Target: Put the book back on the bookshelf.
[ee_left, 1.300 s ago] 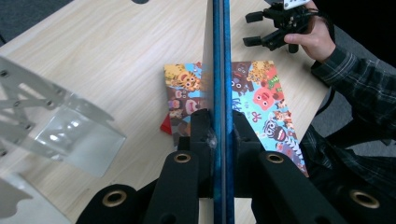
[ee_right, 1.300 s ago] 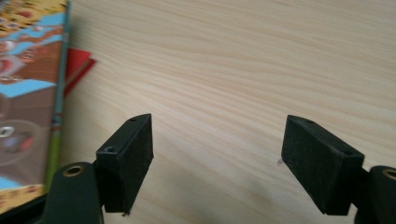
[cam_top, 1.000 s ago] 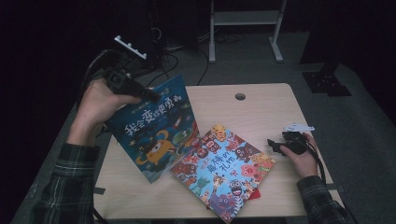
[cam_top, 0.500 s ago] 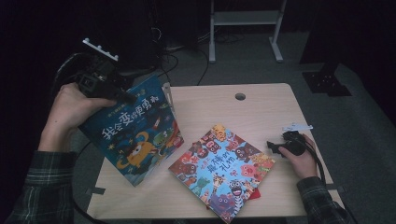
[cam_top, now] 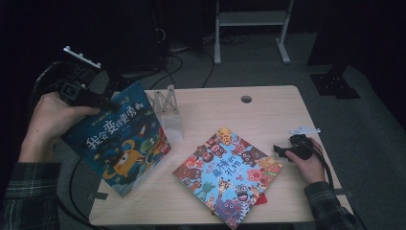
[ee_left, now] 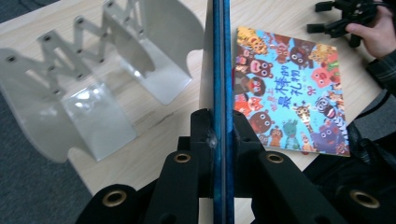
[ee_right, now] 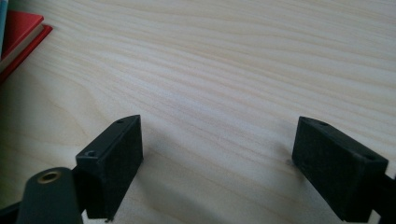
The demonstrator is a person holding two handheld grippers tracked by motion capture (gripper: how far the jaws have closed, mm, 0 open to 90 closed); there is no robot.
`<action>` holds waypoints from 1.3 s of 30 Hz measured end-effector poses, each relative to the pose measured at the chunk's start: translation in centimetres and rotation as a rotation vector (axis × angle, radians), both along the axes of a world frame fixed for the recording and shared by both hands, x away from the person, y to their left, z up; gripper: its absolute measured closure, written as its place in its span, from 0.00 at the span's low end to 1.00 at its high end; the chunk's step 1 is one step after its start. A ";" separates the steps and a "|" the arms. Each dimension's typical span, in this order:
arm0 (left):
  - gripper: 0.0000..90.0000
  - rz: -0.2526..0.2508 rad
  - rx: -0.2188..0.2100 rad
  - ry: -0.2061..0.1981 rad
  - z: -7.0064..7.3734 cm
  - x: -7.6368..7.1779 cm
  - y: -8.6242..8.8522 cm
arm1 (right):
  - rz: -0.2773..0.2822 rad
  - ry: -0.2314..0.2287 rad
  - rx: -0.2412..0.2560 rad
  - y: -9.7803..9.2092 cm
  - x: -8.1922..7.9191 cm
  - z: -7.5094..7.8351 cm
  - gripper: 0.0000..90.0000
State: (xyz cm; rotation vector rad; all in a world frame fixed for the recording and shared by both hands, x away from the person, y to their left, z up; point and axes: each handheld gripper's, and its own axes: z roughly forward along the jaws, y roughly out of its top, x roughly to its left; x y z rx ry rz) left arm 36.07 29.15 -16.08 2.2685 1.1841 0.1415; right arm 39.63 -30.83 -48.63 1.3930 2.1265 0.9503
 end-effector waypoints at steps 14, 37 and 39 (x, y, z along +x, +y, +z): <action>0.92 0.117 0.023 0.004 -0.5 -0.6 4.0 | -0.003 0.000 -0.004 0.1 0.0 0.0 0.15; 0.92 0.358 0.021 -0.003 -2.2 2.7 7.2 | -0.005 0.000 -0.005 0.1 0.0 0.0 0.15; 0.92 0.381 0.029 -0.005 -2.4 3.3 7.3 | -0.005 0.000 -0.005 0.1 0.0 0.0 0.15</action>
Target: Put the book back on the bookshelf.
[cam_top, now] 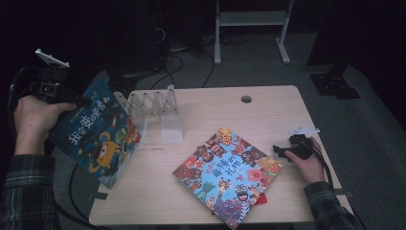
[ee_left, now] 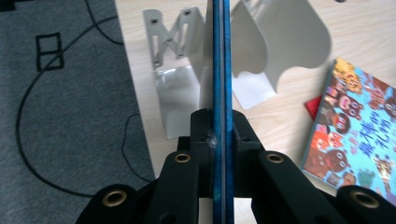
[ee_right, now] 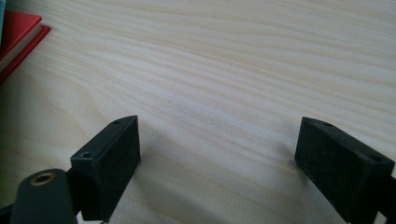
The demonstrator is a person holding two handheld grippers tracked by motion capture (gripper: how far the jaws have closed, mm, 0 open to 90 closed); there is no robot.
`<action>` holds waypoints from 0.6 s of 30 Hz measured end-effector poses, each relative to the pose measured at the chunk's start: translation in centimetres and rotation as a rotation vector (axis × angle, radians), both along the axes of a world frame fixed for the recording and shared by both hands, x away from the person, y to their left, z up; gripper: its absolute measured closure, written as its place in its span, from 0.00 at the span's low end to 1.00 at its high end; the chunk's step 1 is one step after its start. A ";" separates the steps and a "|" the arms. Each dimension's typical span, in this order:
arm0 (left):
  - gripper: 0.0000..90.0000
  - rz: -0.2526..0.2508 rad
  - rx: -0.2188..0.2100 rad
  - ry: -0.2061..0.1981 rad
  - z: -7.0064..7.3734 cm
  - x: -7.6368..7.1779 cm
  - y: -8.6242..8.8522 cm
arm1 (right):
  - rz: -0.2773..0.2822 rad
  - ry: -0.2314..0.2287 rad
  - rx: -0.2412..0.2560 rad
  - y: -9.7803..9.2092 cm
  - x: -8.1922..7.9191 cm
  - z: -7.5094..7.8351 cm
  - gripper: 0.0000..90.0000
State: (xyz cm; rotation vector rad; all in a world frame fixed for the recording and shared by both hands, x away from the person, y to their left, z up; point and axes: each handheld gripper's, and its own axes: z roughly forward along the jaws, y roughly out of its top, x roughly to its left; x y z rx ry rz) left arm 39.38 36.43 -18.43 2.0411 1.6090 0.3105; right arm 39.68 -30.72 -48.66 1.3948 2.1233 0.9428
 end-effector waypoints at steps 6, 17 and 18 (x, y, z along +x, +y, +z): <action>0.92 0.039 0.015 0.000 0.0 1.6 0.0 | 0.000 0.000 0.000 0.0 0.0 0.0 0.15; 0.92 0.090 0.034 0.014 -0.5 4.9 -0.3 | 0.000 0.000 0.001 0.0 0.0 0.0 0.14; 0.92 0.096 0.034 0.014 -0.5 5.1 -0.3 | -0.001 0.000 0.001 0.0 0.0 0.0 0.14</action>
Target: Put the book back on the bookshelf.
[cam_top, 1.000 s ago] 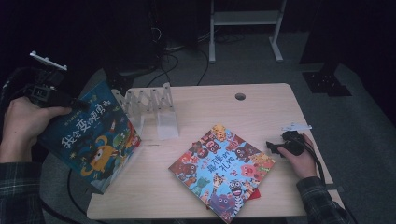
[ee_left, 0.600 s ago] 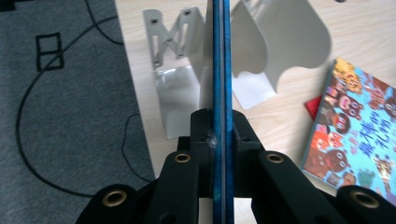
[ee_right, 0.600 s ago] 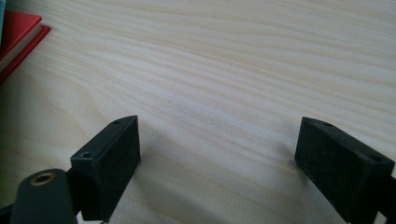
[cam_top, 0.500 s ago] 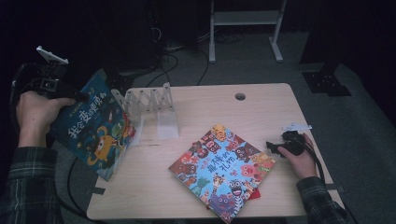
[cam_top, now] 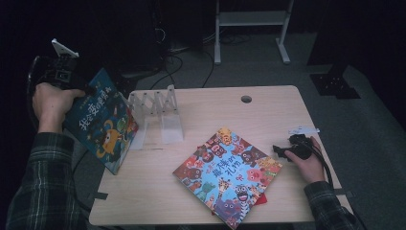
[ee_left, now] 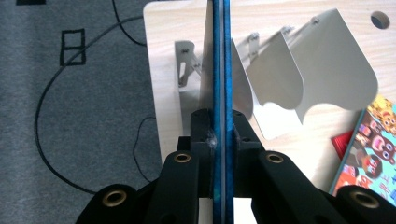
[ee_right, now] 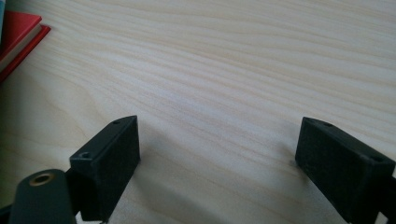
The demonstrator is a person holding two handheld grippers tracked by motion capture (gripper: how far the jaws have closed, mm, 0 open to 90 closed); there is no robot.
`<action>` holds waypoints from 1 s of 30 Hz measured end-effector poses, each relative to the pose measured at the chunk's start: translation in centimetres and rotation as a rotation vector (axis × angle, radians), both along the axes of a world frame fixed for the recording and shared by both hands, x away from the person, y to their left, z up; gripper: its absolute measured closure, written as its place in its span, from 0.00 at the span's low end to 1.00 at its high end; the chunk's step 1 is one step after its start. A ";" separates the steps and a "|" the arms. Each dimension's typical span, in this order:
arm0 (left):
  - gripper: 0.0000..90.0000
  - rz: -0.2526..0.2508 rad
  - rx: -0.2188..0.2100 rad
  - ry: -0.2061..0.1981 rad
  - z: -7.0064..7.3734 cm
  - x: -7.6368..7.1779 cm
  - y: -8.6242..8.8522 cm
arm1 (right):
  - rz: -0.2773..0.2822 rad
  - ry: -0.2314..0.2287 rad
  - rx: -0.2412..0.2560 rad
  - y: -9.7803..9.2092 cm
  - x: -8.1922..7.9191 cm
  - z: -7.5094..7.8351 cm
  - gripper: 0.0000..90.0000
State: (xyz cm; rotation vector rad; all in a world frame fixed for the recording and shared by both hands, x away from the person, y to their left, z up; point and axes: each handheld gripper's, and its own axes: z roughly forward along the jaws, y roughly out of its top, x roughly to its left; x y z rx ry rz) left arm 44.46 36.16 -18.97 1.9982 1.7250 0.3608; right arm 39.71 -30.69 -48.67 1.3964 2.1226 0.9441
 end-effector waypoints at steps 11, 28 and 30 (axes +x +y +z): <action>0.92 0.031 -0.046 -0.002 -0.7 2.1 0.7 | -0.002 0.004 0.000 0.0 0.1 0.0 0.13; 0.81 0.012 -0.057 -0.040 -1.3 1.9 1.7 | 0.002 0.005 -0.002 0.1 0.1 0.0 0.12; 0.80 0.009 -0.042 -0.042 -1.1 1.7 1.7 | 0.002 0.005 -0.002 0.1 0.1 0.0 0.12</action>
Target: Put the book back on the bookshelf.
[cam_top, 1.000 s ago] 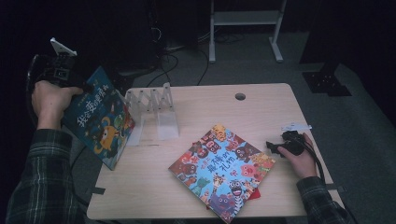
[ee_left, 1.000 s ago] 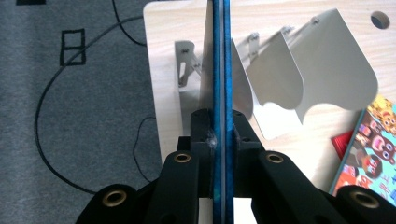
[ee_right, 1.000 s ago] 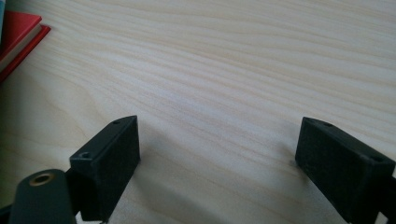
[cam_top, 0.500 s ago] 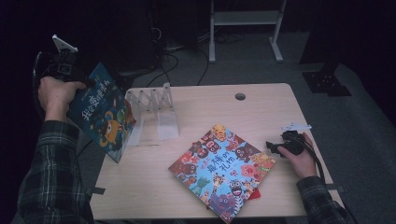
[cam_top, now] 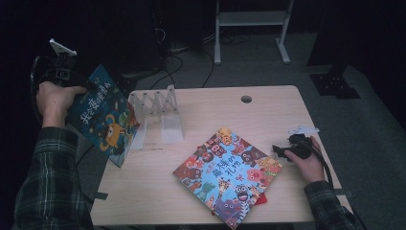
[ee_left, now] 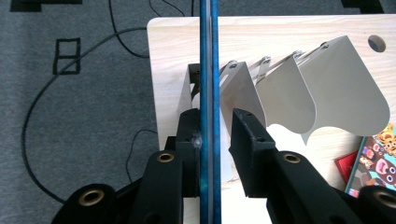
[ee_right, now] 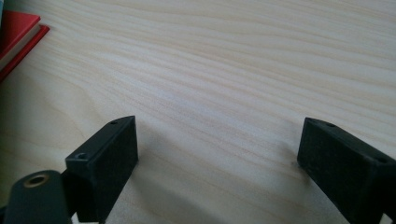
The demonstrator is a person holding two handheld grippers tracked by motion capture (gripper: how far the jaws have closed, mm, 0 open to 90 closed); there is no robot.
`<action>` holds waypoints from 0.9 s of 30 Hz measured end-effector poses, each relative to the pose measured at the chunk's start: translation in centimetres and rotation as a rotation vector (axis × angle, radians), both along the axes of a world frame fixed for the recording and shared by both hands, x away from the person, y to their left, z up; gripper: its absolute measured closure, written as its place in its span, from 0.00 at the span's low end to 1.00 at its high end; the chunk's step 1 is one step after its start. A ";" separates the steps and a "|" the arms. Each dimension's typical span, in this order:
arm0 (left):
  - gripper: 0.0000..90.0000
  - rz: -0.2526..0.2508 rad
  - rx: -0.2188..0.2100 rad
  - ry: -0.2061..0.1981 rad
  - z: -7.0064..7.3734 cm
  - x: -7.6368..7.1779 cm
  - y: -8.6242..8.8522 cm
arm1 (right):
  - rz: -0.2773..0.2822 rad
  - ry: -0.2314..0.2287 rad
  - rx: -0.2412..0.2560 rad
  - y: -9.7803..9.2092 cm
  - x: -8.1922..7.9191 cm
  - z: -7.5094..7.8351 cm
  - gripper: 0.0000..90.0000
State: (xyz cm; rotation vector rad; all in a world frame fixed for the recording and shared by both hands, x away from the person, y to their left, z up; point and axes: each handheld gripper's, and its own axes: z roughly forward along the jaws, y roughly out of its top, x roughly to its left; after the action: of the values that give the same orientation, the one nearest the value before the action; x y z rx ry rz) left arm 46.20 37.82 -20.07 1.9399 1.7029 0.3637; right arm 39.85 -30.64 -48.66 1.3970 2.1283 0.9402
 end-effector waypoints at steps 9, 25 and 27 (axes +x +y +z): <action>0.67 -0.026 0.046 -0.043 1.6 -0.7 -0.2 | 0.000 0.000 0.000 0.0 0.0 0.0 0.13; 0.71 -0.062 0.073 -0.118 4.4 -2.3 -1.3 | -0.001 0.001 0.000 0.0 0.0 0.0 0.12; 0.78 -0.079 0.064 -0.112 4.1 -2.4 -1.6 | -0.001 0.001 0.000 0.0 0.0 0.0 0.12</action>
State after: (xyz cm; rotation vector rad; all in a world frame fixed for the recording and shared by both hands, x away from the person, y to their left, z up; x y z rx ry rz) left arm 43.76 36.18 -16.02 1.9873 1.5561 0.4927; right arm 39.85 -30.63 -48.66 1.3979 2.1282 0.9398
